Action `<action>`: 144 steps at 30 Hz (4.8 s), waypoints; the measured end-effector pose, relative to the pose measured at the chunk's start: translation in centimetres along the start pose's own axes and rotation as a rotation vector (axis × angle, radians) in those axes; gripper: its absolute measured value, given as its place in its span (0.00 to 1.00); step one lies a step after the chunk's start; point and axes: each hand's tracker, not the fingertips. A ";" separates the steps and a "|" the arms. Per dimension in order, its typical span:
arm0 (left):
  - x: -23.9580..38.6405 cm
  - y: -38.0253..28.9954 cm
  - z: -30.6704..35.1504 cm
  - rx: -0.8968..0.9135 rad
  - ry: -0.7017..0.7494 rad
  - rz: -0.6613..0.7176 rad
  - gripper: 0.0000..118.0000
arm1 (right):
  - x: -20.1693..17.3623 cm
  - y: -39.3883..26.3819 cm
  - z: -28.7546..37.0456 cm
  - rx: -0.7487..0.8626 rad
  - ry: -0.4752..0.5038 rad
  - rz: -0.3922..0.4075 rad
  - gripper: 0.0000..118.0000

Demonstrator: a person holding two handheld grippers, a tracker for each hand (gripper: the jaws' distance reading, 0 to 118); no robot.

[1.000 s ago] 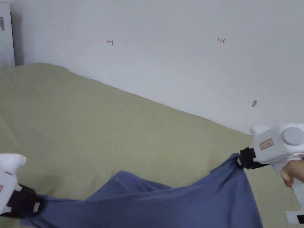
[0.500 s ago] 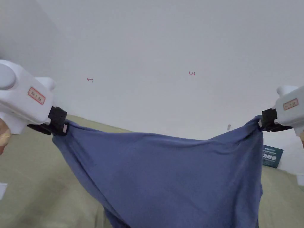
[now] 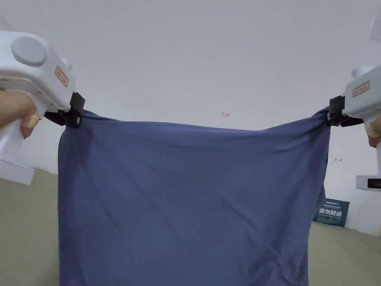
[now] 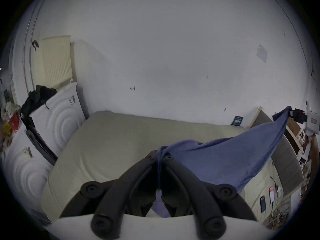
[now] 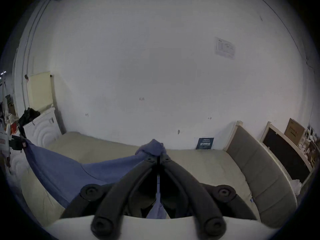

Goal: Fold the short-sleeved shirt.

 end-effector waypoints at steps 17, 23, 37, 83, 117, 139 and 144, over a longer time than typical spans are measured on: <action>-0.3 -3.7 -0.3 0.014 -0.044 0.015 0.03 | -0.5 -5.9 1.7 -0.042 -0.025 -0.032 0.01; -1.9 -12.8 1.1 -0.069 -0.079 0.006 0.03 | 0.5 -15.5 6.0 -0.118 -0.022 -0.014 0.01; -3.4 -36.4 8.0 -0.255 -0.160 0.062 0.03 | 2.4 -36.8 19.9 -0.337 0.000 -0.099 0.01; -3.8 -51.9 17.7 -0.390 -0.031 0.011 0.00 | -1.3 -52.1 31.4 -0.642 0.025 -0.117 0.00; -4.7 -51.1 12.7 -0.441 -0.064 0.104 0.03 | -0.3 -53.6 25.0 -0.678 0.033 -0.024 0.02; -4.8 -40.9 -5.9 -0.533 -0.046 0.034 0.15 | 1.1 -46.9 5.0 -0.788 0.030 -0.174 0.21; -5.6 -41.1 -3.8 -0.493 -0.003 0.068 0.80 | 1.1 -46.9 7.8 -0.701 0.034 -0.100 0.77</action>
